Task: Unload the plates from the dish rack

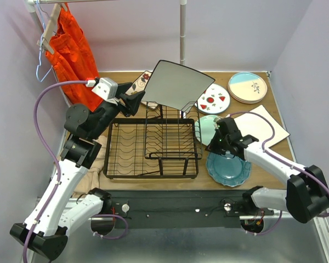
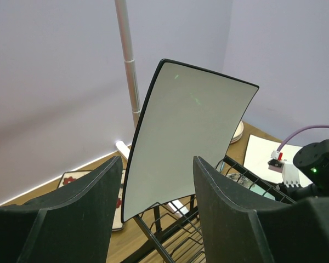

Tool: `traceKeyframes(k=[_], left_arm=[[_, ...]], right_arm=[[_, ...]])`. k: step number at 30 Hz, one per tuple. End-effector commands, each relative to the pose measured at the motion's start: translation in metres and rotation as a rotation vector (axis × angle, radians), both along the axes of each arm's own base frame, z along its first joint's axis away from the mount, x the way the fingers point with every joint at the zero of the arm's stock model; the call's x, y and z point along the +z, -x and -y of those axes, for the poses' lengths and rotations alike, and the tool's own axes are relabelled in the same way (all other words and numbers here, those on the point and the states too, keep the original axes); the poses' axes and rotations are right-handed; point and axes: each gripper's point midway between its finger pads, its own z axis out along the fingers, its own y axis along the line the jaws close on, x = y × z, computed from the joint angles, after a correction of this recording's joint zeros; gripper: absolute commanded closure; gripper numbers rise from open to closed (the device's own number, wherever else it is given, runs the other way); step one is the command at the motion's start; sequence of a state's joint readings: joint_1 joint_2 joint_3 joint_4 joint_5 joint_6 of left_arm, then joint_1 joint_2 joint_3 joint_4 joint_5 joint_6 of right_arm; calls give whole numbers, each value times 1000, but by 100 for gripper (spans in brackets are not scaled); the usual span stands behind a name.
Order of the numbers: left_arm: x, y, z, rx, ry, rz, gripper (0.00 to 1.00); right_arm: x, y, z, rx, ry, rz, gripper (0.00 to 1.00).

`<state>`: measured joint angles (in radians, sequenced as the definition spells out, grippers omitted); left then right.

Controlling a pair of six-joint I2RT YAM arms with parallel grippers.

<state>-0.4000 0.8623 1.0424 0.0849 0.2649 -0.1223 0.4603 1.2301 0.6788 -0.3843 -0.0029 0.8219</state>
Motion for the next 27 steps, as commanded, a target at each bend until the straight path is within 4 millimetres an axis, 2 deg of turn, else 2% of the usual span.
traceKeyframes(k=[1, 11, 17, 27], left_arm=[[6, 1, -6, 27, 5, 23, 36], [7, 1, -6, 24, 6, 29, 36], [6, 1, -6, 23, 5, 26, 36], [5, 0, -6, 20, 7, 24, 36]], right_arm=[[-16, 0, 5, -31, 66, 6, 99], [-32, 8, 14, -46, 141, -3, 99], [-34, 7, 20, -61, 175, 17, 99], [-41, 26, 25, -59, 166, -12, 99]])
